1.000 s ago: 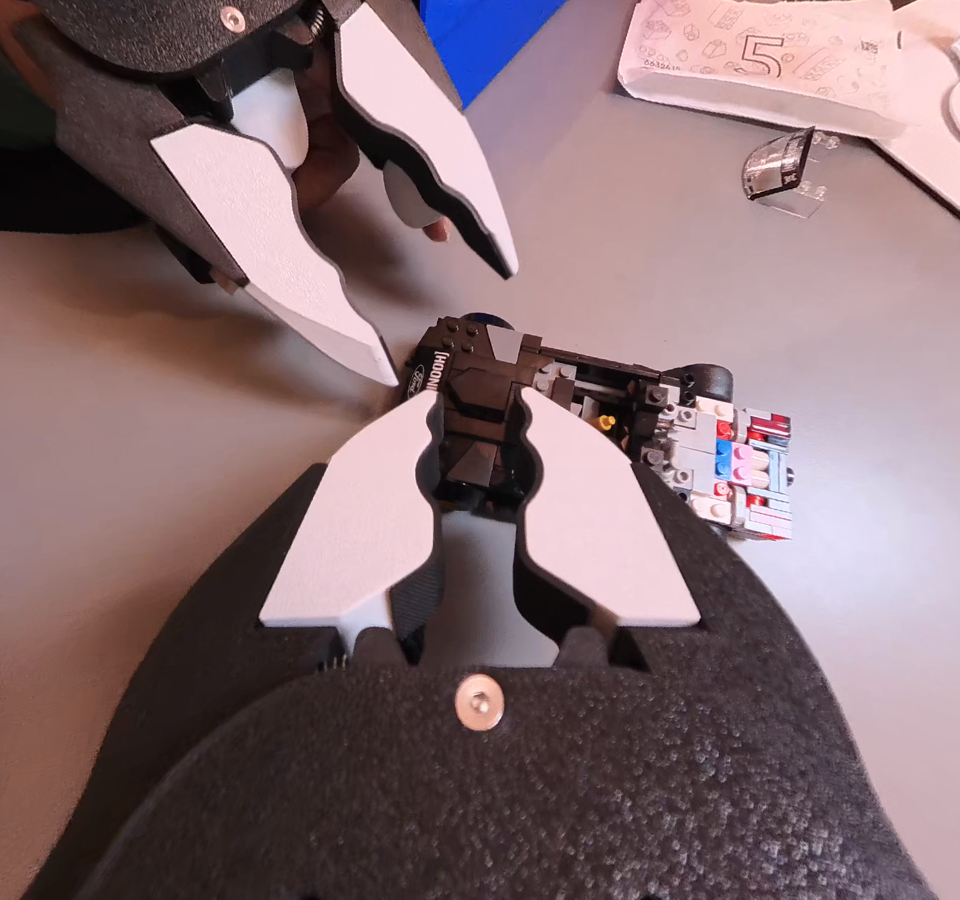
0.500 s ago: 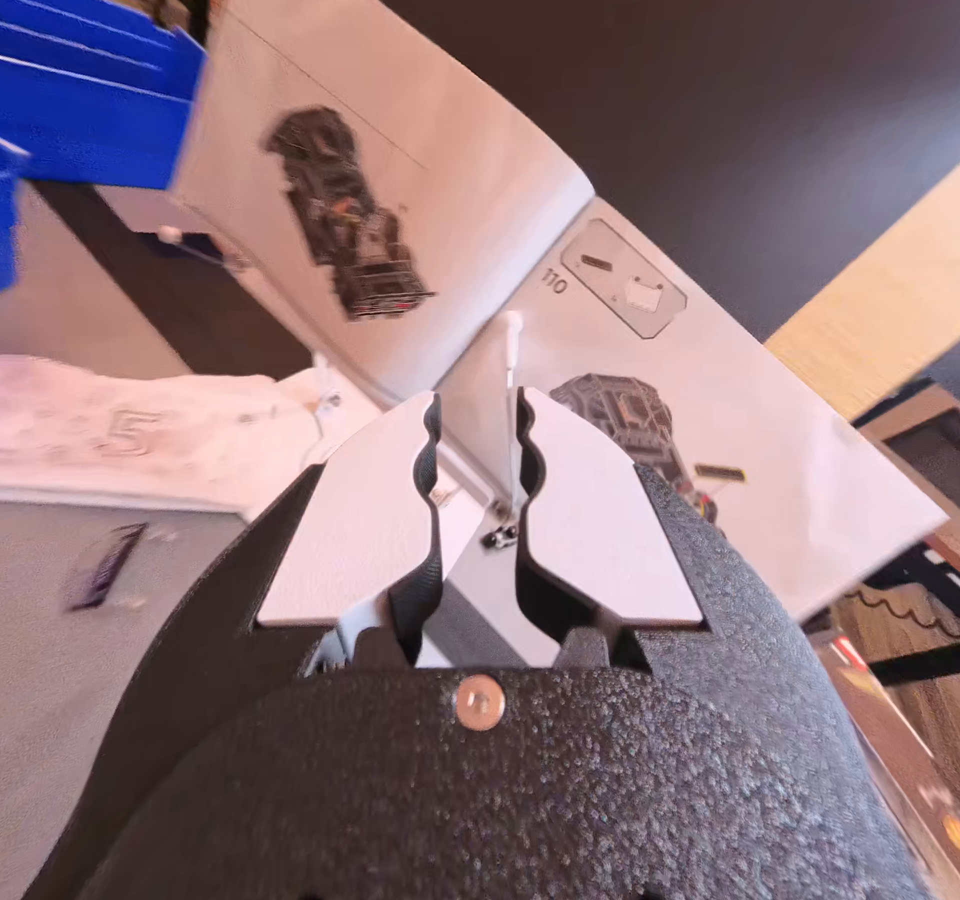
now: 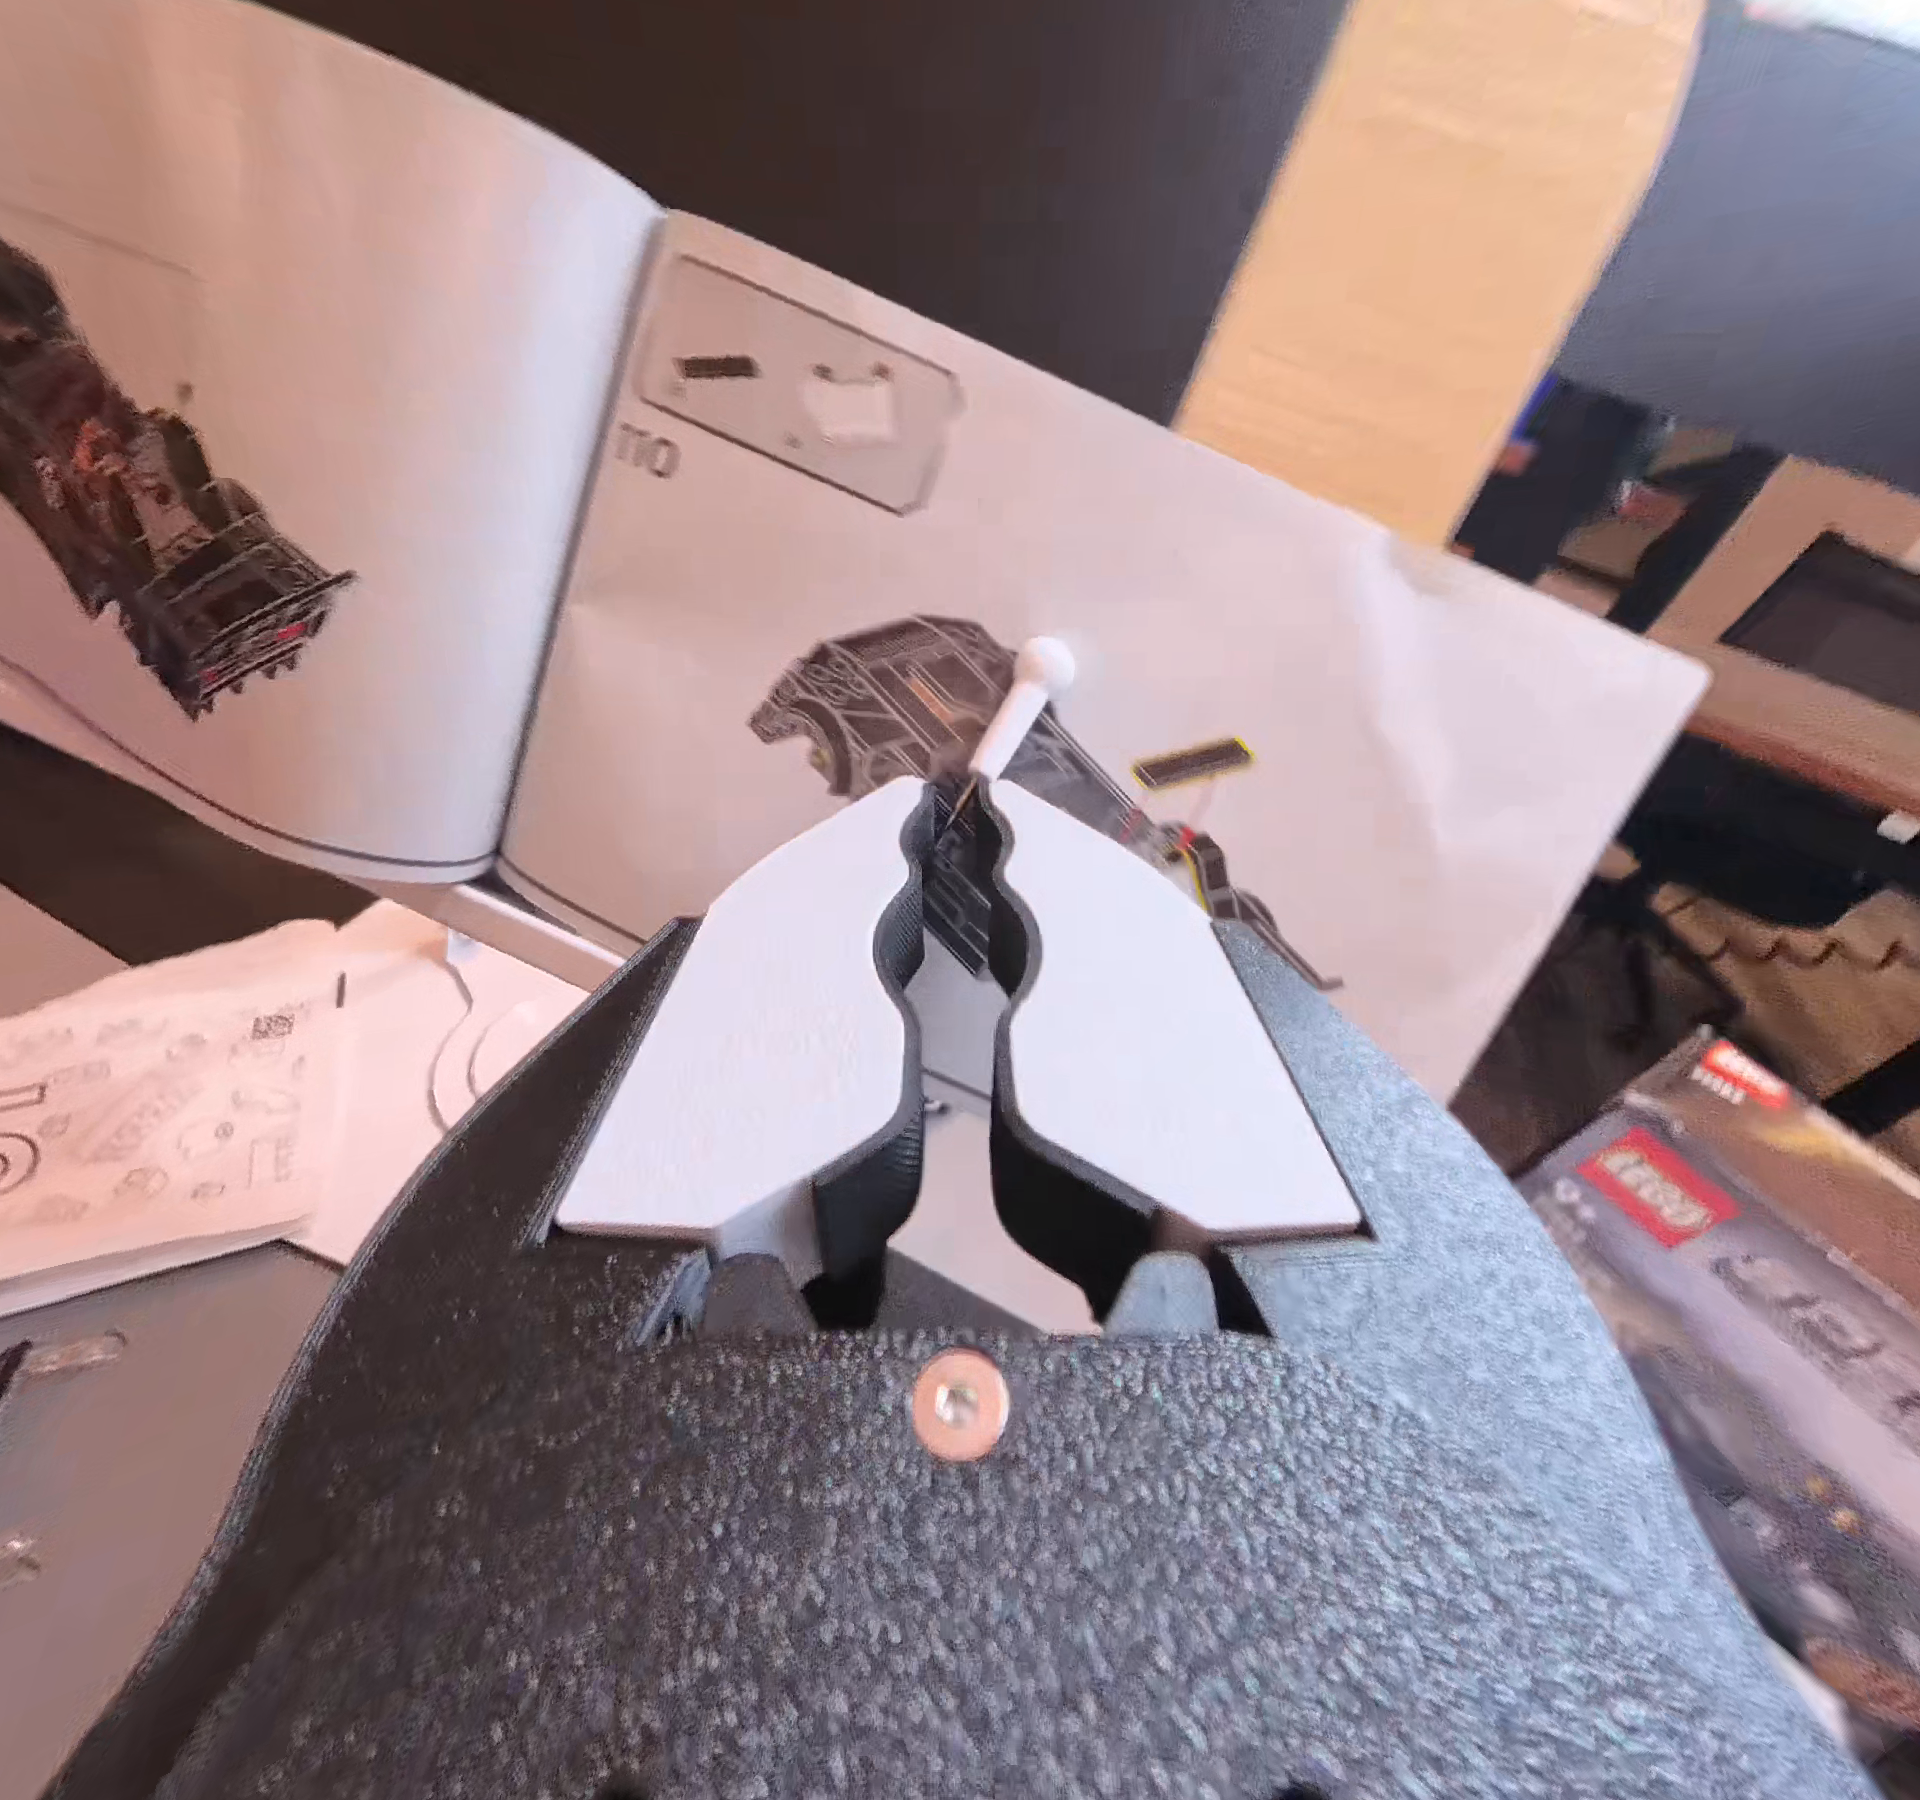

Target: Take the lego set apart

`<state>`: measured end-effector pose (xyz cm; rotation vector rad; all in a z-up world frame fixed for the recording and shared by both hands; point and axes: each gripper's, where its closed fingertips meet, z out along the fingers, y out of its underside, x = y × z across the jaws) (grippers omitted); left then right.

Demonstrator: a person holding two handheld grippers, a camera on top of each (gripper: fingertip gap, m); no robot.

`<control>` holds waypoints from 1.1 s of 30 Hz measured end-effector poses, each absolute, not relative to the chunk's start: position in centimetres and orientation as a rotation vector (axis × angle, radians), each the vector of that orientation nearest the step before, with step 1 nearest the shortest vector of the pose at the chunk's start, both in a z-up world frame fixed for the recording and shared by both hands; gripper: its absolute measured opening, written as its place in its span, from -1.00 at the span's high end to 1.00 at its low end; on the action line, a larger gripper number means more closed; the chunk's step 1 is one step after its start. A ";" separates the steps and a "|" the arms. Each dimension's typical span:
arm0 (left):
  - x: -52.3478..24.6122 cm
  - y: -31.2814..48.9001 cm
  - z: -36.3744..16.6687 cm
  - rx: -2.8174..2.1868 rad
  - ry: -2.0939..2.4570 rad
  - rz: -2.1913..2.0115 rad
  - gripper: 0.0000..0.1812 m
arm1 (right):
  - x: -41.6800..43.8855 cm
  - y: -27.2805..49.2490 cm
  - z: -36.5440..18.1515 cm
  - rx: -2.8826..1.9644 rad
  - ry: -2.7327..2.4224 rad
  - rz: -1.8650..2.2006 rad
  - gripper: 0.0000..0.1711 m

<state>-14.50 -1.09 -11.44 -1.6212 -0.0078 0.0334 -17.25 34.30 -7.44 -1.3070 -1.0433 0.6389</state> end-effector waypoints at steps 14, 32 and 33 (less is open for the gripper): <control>-14.0 -0.2 -11.8 -1.673 0.018 0.048 0.73 | -14.2 36.0 -11.2 -1.613 -0.616 1.156 0.89; -13.0 0.0 -12.8 -1.704 0.036 0.025 0.73 | -13.3 35.2 -13.7 -1.649 -0.296 1.705 0.89; -12.9 0.0 -12.8 -1.705 0.039 0.026 0.73 | -13.2 35.2 -13.8 -1.649 -0.296 1.721 0.88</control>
